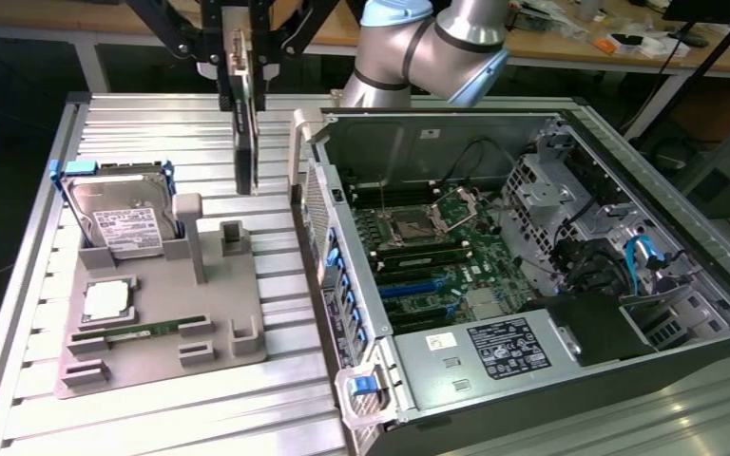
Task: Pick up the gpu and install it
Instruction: 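Pick up the gpu and move the gpu toward the slot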
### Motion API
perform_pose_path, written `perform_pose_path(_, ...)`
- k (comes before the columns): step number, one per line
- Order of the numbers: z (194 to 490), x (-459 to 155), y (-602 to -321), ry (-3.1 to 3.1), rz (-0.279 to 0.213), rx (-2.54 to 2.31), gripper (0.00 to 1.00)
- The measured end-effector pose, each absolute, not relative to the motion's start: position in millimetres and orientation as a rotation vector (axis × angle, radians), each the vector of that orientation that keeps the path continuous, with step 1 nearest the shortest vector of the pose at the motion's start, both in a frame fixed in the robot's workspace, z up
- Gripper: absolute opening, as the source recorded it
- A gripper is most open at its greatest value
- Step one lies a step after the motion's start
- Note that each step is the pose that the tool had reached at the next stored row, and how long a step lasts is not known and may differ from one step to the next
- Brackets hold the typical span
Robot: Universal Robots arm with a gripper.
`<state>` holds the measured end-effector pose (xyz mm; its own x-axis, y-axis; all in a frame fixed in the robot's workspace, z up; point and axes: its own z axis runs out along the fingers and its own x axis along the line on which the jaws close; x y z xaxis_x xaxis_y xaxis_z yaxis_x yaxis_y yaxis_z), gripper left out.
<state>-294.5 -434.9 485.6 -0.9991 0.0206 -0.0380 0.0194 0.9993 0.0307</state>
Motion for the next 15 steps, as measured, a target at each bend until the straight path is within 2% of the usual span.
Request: perform_pose_path(15,480,-257,-435,3.103,0.047,0.032,0.27)
